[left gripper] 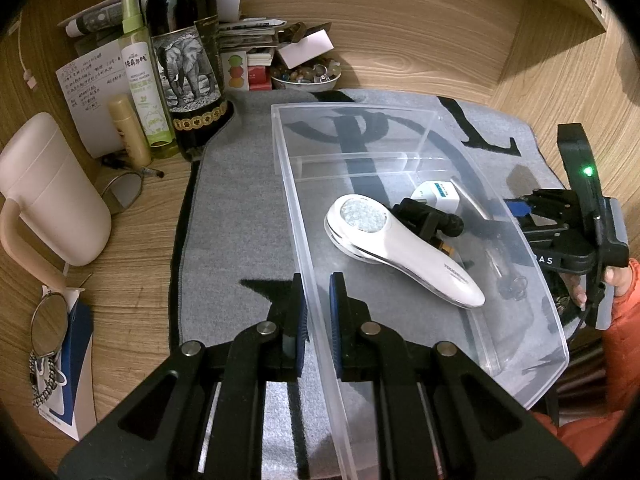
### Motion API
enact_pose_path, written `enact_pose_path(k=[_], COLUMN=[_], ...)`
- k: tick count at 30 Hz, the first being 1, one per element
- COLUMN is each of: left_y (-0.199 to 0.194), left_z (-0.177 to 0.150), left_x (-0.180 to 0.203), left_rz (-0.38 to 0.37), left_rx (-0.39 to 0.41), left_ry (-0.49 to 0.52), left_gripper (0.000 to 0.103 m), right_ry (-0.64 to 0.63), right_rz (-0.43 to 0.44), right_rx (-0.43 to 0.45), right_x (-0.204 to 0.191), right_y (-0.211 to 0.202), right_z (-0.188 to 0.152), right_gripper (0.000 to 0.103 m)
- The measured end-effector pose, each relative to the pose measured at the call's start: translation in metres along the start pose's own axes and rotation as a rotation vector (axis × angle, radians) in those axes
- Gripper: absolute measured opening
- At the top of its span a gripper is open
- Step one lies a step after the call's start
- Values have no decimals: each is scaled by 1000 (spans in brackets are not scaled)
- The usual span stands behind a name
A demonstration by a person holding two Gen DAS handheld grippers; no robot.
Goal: Organize rigid objects
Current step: 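Grasp the silver metal pen on the rug with the right tool, then lower the silver metal pen into the clear box and release it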
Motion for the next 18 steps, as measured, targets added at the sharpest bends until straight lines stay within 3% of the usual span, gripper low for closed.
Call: enact_pose_path(k=[2,4,18], left_y=[0,0,0], left_z=[0,0,0], left_x=[0,0,0], left_rz=[-1,0,1], left_rx=[0,1,1], left_ry=[0,0,0], left_gripper=[10,10,10], right_ry=[-14,-24,15], right_rz=[9,-7,-23], right_rx=[6,14,135], right_x=[-3,-4,3], right_y=[-2,-4,-41], right_z=[0,-1,2], right_gripper=[20,15,15])
Point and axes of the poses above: each gripper's, at about its wrist camera, not at the fingertips, and y roughly the way its jaws point, x to its right, z to its top, the point moved 2 cm from there along y, roughly the way its jaws point, and after that the axes turned 6 degrees about z, right-handed, at the moved point
